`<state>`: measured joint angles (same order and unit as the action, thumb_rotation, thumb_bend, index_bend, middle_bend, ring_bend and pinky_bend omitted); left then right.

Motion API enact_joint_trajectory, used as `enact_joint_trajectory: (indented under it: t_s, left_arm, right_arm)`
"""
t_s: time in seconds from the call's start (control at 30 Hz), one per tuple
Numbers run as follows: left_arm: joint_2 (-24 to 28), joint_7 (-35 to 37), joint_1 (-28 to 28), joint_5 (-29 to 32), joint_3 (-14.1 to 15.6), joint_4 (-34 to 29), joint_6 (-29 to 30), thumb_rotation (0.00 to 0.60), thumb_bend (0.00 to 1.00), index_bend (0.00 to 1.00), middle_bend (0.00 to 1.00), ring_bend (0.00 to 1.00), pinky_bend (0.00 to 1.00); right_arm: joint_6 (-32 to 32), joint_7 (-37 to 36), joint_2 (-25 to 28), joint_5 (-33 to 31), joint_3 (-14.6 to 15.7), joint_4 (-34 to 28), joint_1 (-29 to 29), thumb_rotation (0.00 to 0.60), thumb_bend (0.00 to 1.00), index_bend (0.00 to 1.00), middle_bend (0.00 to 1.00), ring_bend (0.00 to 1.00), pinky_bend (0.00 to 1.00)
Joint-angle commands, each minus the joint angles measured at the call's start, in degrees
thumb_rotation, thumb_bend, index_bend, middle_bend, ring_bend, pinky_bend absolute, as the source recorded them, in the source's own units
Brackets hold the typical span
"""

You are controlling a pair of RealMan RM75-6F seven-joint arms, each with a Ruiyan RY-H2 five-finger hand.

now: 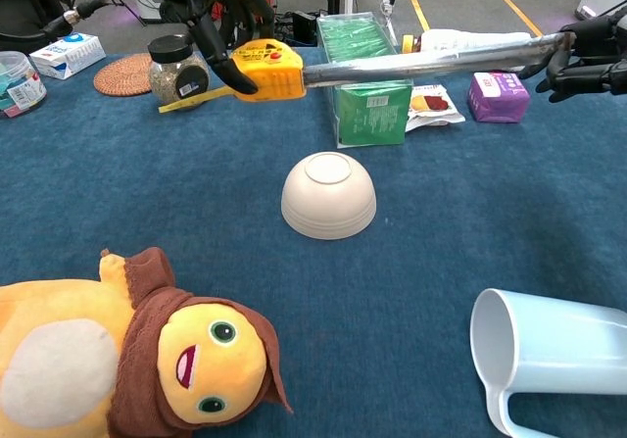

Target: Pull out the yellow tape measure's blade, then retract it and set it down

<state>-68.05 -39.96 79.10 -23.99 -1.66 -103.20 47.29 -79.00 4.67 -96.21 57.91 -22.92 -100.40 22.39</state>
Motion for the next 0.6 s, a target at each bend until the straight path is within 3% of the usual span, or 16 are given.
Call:
enact_joint_trajectory:
  t_s: [0.03,0.2,0.37,0.5,0.6]
  left_arm:
    - [-1.24,-0.57,1.27,1.91,-0.82,0.72,0.46,0.430,0.27,0.59,0.45,0.37,0.49]
    - [-2.96,-1.67,2.96,4.19,-1.44,1.64,0.97,0.430,0.27,0.59,0.45,0.37,0.49]
    - [-4.52,-3.10,4.52,6.61,-1.54,2.34,1.57,0.432,0.27,0.59,0.45,0.37,0.49]
    - [-5.00,-3.92,5.27,8.04,-1.32,2.42,1.83,0.431,0.27,0.59,0.45,0.37,0.49]
    - [-5.08,-4.13,5.40,8.57,-1.06,2.71,1.91,0.433,0.27,0.59,0.45,0.37,0.49]
  right_arm:
    - [-0.15,1.09,-0.99,0.44,0.57,-0.36,0.69,0.600,0.71,0.68,0.41,0.40,0.32]
    - [0.42,2.27,-2.43,1.03,1.45,-0.49,1.75,0.600,0.68,0.59,0.37,0.37,0.30]
    - [2.79,2.72,-1.78,1.31,2.32,-1.22,2.60,0.600,0.55,0.23,0.21,0.22,0.20]
    - [3.47,1.79,-0.75,0.81,1.85,-1.35,2.44,0.600,0.46,0.07,0.14,0.15,0.17]
    - [3.99,1.15,0.45,0.68,1.84,-1.38,2.12,0.600,0.41,0.02,0.12,0.13,0.15]
